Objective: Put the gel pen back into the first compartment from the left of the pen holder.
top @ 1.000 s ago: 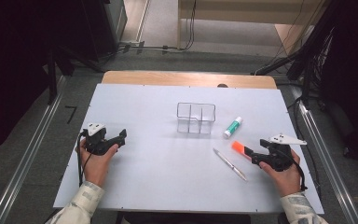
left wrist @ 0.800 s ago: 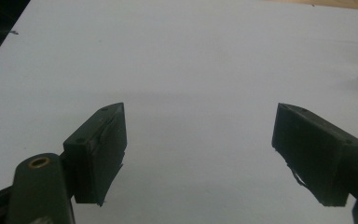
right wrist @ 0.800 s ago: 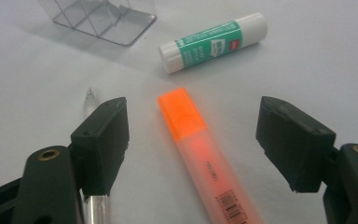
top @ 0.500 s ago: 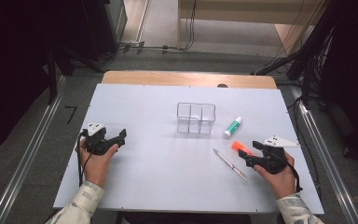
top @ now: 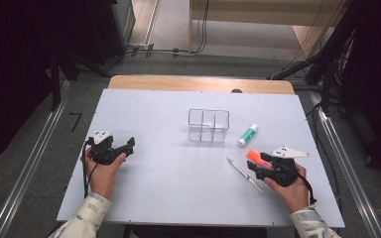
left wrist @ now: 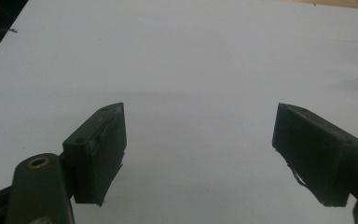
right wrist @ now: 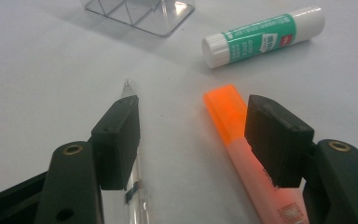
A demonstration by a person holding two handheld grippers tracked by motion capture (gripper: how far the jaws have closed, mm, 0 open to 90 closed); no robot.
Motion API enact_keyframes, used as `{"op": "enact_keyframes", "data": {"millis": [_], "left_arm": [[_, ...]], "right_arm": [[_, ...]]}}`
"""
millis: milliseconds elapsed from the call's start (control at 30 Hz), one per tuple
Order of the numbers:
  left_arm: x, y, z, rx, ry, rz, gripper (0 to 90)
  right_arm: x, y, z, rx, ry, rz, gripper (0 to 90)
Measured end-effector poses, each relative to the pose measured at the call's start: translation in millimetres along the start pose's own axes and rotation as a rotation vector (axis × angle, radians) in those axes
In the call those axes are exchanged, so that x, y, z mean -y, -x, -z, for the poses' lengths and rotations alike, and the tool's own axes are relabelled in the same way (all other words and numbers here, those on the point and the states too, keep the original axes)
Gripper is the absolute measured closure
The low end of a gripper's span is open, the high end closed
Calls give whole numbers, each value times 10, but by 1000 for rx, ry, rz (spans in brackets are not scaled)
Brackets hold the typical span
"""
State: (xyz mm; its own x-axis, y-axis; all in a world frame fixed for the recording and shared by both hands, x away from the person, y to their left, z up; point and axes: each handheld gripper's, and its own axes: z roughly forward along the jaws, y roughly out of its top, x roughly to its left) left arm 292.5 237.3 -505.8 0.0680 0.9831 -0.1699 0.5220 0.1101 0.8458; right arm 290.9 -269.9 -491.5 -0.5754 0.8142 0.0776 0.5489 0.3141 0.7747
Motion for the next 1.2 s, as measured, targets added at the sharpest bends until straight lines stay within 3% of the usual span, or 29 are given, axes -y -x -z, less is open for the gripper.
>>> {"op": "enact_keyframes", "data": {"millis": [700, 1200], "left_arm": [[4, 3, -14, -7, 6, -5, 174], [6, 0, -21, -13, 7, -5, 172]], "right_arm": [[-22, -160, -159, -24, -37, 59, 416], [-41, -244, -315, -39, -78, 71, 461]]}}
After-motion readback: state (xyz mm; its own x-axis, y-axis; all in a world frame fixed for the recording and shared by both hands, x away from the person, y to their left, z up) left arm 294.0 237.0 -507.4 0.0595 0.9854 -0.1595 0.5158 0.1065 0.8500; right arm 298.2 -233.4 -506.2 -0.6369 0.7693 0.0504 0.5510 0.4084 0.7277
